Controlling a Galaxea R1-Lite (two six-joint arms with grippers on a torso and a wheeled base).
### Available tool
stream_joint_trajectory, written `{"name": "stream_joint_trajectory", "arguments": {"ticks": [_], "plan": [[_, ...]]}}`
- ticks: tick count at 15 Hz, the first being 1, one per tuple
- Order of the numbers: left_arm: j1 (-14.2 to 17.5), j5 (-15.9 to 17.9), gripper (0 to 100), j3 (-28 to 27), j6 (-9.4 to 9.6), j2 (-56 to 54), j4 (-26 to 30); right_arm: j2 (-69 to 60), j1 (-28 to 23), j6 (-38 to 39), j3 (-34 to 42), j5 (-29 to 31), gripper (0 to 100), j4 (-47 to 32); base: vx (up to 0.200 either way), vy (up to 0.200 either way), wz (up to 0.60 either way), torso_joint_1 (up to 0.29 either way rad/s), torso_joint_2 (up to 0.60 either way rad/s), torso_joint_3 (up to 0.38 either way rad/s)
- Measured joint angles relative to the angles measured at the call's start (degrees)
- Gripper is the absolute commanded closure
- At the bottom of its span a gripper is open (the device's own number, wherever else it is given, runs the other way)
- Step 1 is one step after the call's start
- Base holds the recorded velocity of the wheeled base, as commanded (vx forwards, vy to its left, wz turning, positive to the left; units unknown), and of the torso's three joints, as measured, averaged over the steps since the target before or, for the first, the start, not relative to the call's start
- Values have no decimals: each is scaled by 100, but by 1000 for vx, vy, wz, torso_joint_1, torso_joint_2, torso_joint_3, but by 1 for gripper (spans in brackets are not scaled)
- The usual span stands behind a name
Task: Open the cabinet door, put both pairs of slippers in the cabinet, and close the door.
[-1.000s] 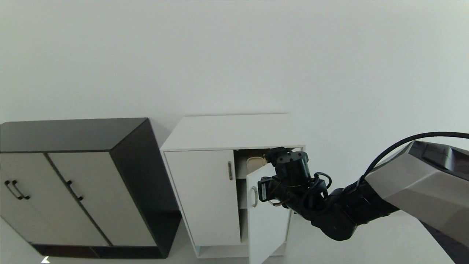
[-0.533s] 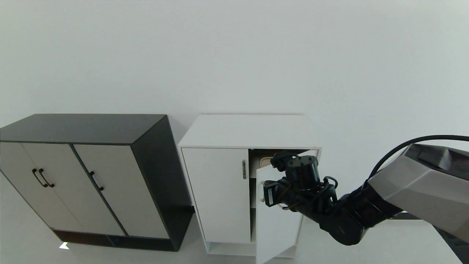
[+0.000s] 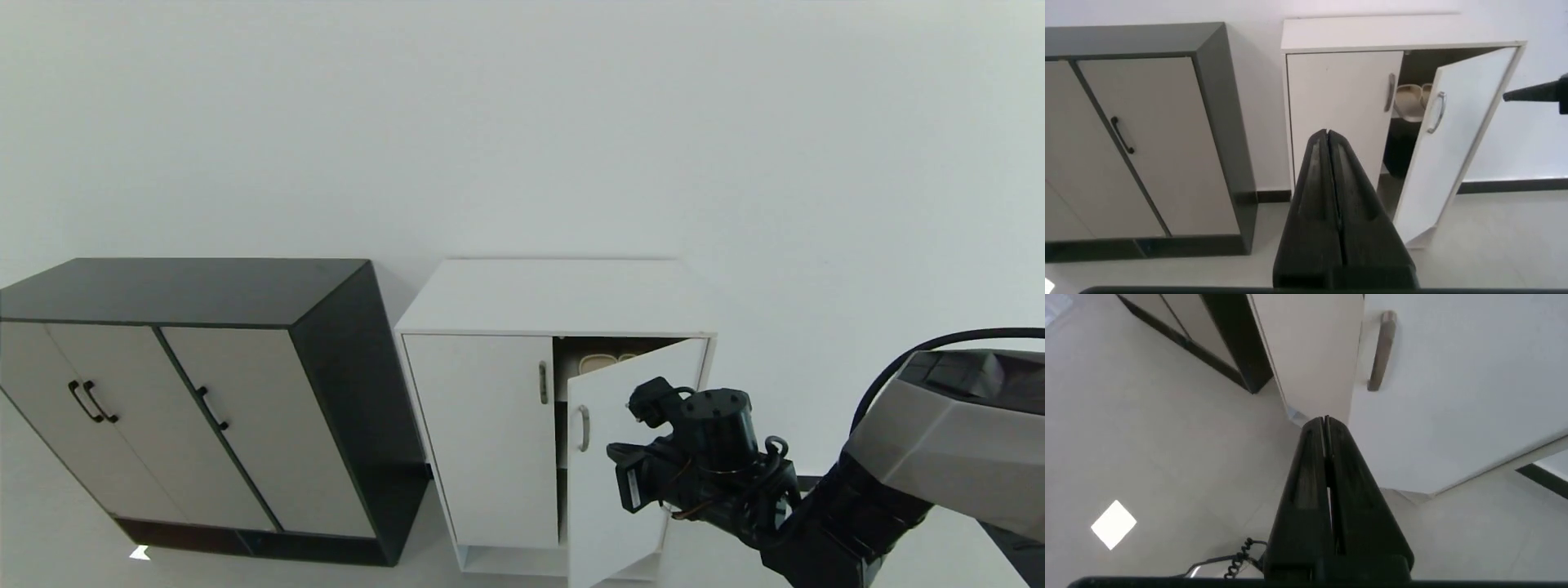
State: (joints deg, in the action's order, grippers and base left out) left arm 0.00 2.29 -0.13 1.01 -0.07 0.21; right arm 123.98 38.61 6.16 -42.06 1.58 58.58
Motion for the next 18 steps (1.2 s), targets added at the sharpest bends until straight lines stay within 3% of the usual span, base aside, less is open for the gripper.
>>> {"name": "stream_joint_trajectory", "arguments": {"ticks": [4, 8, 14, 18], "plan": [[0, 0, 100, 2, -4, 0, 0, -27, 0, -2, 501, -4, 100, 350, 200, 0, 0, 11, 4, 4], [0, -2, 100, 4, -4, 0, 0, -39, -13, -6, 1040, -110, 100, 816, 0, 0, 0, 0, 0, 0], [-2, -35, 100, 4, -11, 0, -2, -28, 15, -6, 1091, -207, 100, 829, 0, 0, 0, 0, 0, 0], [-2, -84, 100, 4, -30, 0, -2, 122, -29, 54, 603, -202, 100, 816, 0, 0, 0, 0, 0, 0]]}}
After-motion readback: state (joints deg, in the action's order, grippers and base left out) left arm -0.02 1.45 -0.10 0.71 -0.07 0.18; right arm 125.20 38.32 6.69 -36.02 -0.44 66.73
